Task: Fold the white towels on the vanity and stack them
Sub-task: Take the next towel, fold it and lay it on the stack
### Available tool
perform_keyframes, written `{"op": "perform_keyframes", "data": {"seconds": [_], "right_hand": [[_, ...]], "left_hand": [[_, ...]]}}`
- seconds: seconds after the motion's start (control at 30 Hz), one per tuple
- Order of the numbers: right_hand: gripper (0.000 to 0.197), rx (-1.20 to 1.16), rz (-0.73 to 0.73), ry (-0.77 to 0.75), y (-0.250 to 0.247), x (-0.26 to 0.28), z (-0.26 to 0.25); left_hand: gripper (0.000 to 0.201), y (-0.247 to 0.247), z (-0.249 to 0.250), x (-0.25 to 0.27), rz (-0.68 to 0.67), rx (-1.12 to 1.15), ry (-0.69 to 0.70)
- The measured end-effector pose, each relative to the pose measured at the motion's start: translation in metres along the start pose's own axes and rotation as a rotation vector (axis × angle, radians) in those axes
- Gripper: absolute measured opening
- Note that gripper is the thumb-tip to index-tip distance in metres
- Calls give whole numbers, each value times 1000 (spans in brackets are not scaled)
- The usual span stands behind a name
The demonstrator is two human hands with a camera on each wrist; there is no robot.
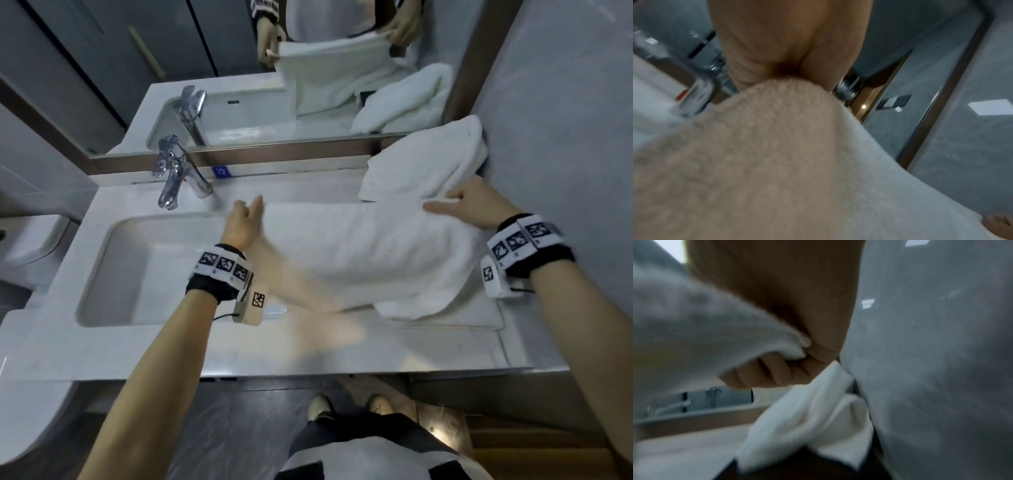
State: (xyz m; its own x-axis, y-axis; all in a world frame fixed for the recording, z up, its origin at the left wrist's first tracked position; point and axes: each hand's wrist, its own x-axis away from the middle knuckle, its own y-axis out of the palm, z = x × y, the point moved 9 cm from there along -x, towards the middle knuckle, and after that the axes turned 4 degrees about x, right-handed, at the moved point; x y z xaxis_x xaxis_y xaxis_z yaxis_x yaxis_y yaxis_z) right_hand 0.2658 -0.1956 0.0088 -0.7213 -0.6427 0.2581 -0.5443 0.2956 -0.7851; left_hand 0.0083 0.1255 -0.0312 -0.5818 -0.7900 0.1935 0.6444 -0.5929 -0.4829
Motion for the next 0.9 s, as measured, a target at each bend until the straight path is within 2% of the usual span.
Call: {"op": "perform_keyframes", "data": {"seconds": [0.07, 0.13, 0.23, 0.3, 0.37, 0.43, 0.5, 0.57, 0.63, 0.7, 0.8, 0.9], "right_hand": [[50, 39, -71, 50, 27, -1, 21], [46, -30, -85, 98, 42, -2, 42], [34, -235, 1, 205, 51, 2, 67], [34, -395, 59, 317, 58, 7, 84], [36, -556, 83, 414, 71, 14, 94], [30, -722, 95, 491, 82, 20, 100], [46, -816, 79, 551, 90, 24, 101], [64, -814, 9, 575, 96, 24, 97], [67, -739, -66, 564, 99, 23, 91], [57, -676, -45, 494, 91, 18, 81], [44, -632, 127, 341, 53, 14, 59], [40, -662, 333, 167, 1, 14, 26]], "left_hand": [[39, 13, -30, 4, -15, -18, -66], [36, 21, -55, 8, -25, -6, -139], [32, 25, -76, 12, -24, -47, -197], [37, 30, -84, 12, -87, -85, -198], [40, 37, -93, 16, -167, -51, -253], [52, 44, -104, 16, -222, -19, -327], [63, 52, -110, 20, -270, 15, -399], [63, 56, -111, 21, -272, 77, -427], [51, 54, -107, 17, -220, 101, -373], [30, 46, -92, 13, -162, 89, -243], [14, 27, -55, 9, -60, 160, -59], [11, -3, 1, 9, 23, 326, 141]]}}
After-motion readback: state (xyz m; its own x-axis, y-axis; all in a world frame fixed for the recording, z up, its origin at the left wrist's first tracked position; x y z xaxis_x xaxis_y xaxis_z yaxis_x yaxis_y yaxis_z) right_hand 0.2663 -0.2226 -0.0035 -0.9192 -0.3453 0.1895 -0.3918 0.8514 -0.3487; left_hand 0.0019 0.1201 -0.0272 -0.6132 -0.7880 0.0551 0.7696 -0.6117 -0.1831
